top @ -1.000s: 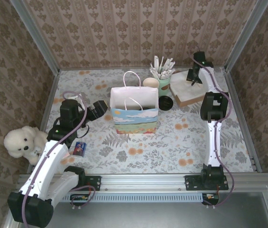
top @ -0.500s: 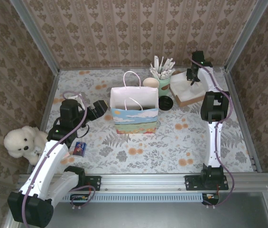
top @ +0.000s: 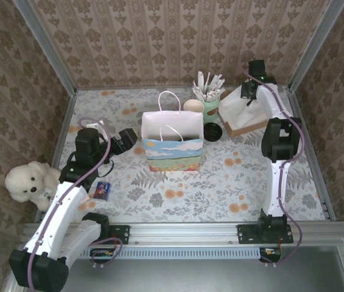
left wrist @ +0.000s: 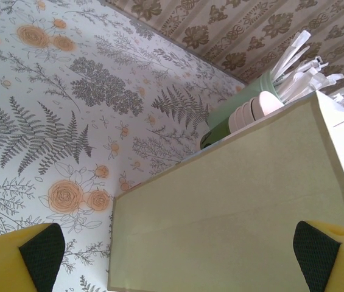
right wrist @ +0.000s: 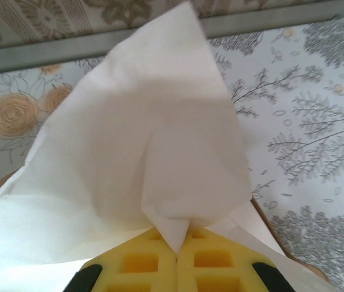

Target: Pack the takeout coffee

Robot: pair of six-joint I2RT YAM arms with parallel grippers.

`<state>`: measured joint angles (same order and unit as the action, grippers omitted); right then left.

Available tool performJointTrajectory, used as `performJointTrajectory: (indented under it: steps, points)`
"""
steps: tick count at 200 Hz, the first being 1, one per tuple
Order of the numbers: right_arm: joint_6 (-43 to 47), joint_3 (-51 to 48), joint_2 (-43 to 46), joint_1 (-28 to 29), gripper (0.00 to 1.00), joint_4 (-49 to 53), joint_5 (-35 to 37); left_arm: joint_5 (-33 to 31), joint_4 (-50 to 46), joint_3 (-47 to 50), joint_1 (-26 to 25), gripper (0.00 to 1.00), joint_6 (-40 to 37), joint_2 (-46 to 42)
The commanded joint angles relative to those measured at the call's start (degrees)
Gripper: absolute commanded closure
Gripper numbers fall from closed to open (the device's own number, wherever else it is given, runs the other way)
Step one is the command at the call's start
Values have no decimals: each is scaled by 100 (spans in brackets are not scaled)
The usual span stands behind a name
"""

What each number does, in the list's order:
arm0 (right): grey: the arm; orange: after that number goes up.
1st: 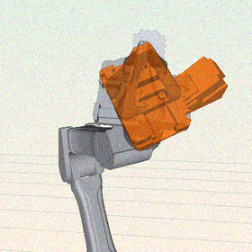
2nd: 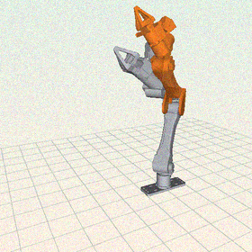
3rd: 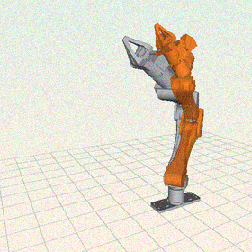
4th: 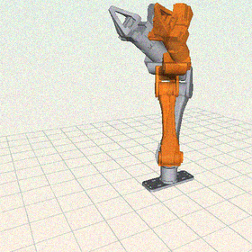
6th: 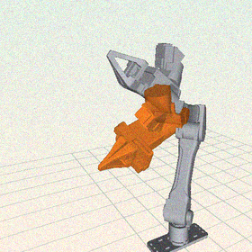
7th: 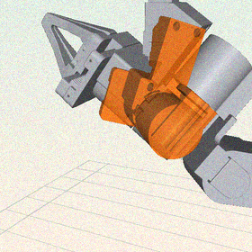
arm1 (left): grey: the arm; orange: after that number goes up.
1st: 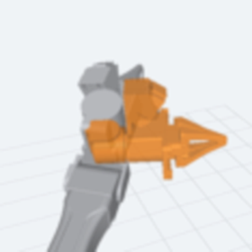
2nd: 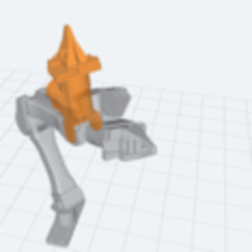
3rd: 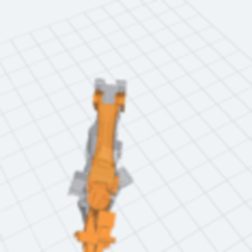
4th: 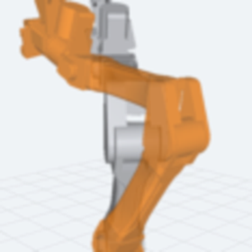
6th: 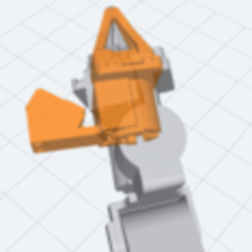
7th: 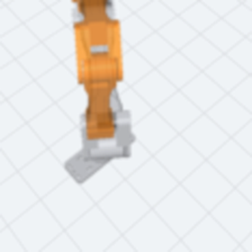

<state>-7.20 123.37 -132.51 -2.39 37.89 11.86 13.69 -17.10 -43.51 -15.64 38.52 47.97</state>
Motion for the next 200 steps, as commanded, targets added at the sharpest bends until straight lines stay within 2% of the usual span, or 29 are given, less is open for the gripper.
performJointTrajectory:
  steps: [1,50,81,122,151,168,187,200]
  points:
    - [105,-323,724,20,99,-413,152,70,57,-11,36,0,-217,-151]
    - [-102,-1654,2018,37,100,-1347,11,661,269,-178,39,0,-634,-218]
    - [-535,-2874,3407,125,100,-2274,-320,1018,509,-448,37,0,-1038,-134]
    - [-781,-4611,5403,656,100,-3750,-426,1378,-113,-1475,-108,0,-1500,612]
    - [-853,-4861,6235,1006,100,-3876,-719,1703,-501,-2136,-601,0,-2636,832]
    - [-692,-4909,6547,1336,100,-3972,-803,2259,-411,-2349,-821,0,-3101,905]
    - [-592,-4878,6782,1703,100,-3948,-759,3346,-344,-2537,-1008,0,-3519,1103]
    - [-516,-4875,6890,1937,100,-3976,-801,3396,-533,-2690,-1293,0,-3874,1281]
